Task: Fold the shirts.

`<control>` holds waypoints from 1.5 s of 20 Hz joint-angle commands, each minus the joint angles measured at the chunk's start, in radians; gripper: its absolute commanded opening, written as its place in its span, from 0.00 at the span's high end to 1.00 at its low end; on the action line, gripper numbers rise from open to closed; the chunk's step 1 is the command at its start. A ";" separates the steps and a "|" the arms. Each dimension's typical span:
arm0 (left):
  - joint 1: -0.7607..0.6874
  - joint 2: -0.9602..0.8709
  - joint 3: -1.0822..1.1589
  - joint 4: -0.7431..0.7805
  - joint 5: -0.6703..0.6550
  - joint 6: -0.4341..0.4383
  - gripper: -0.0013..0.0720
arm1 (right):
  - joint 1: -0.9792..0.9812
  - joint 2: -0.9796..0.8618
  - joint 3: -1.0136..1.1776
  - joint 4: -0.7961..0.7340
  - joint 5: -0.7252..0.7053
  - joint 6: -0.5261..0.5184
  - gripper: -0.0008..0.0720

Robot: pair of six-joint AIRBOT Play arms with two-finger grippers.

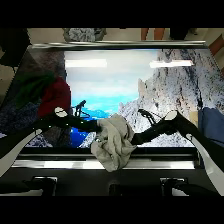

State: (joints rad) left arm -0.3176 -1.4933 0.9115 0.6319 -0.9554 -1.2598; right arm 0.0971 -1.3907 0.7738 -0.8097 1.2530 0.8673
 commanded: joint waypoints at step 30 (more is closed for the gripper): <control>0.211 0.674 0.575 0.609 -0.129 -0.237 0.94 | -0.164 0.449 0.895 -0.486 0.193 0.084 0.93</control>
State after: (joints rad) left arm -0.1078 -0.7567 1.5490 1.1419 -1.0447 -1.4799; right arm -0.0662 -0.8139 1.6707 -1.2270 1.3067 0.9630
